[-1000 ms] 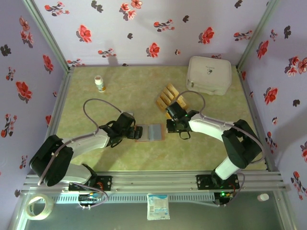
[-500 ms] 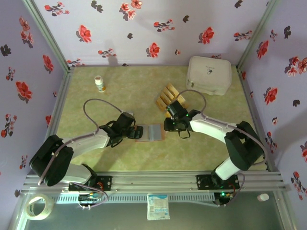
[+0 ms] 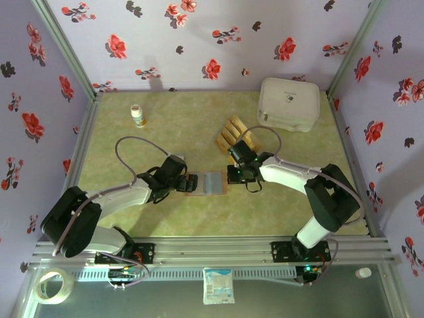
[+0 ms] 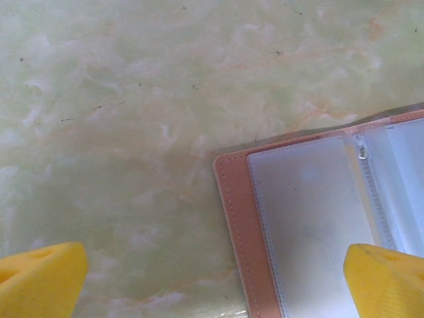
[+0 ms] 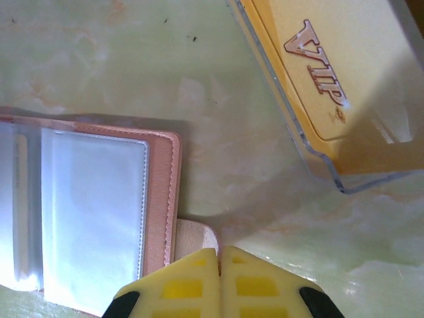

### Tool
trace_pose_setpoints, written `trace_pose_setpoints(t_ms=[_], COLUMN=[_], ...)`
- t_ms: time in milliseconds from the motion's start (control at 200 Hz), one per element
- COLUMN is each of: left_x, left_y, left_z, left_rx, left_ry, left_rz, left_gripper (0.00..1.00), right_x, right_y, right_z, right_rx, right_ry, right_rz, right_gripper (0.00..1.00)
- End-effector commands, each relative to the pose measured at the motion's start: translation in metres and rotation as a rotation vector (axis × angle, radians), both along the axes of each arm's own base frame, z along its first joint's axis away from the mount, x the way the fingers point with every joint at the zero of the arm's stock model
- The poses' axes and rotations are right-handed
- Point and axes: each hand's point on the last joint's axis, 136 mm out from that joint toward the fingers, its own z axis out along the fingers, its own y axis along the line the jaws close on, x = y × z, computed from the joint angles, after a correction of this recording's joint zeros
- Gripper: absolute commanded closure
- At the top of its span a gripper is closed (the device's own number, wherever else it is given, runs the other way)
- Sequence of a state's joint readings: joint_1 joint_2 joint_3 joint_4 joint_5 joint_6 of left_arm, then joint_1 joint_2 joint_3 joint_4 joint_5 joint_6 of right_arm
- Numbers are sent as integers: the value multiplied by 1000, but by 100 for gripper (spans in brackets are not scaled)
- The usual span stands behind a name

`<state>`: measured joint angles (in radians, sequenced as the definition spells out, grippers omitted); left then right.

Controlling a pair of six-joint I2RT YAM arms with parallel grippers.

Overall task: Put the credit cards into the card holder
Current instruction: Move the card holder to the center of the table, then pick up the credit card from the storage box.

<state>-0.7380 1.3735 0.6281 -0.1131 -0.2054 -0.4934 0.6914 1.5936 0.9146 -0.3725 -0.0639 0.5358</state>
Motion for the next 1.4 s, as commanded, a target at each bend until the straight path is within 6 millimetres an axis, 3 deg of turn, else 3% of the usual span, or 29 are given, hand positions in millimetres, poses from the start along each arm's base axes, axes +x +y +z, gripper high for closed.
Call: trace_pose_setpoints(t_ms=[0,140,270,415,550,630,685,755,825,1030,1120,1265,1395], left_x=[6,6,6,6,7,7,8,8,9,11,12,14,14], left_y=[-3,-4,-4,-5,-4,-5,-5,-6,-7,-8,-9,-10,-10], left_z=[7,7,7,11,14,15,16,17,19,20,20,19,20], left_rx=[-15,-17,-19,-21,-24,-24,-23,-22,-23,-23,-24,-19,-19], left_ry=[-13,-11,-11,-15,-24,-27,-30,-31,-34,-40,-40,-34,-36], left_rz=[-2,-2,-4,-7,-9,-12,-15,-17,-20,-21,-20,-23,-23], left_gripper=[0,0,0,0,0,0,0,0,0,0,0,0,0], right_x=[-9,-9,-6,12,38,48,54,59,60,60,59,61,62], right_y=[-15,-24,-21,-21,-29,-33,-34,-40,-44,-72,-64,-50,-45], right_z=[3,3,17,64,112,135,151,170,181,189,171,141,113], right_rx=[-55,-80,-65,-62,-106,-119,-112,-114,-117,-138,-159,-189,-238], right_ry=[-1,0,-15,-119,-266,-338,-397,-472,-549,-644,-542,-407,-297], right_rz=[35,34,48,51,25,18,6,-23,-2,-107,-29,37,82], right_gripper=[100,100,71,59,56,42,37,10,1,1,17,30,50])
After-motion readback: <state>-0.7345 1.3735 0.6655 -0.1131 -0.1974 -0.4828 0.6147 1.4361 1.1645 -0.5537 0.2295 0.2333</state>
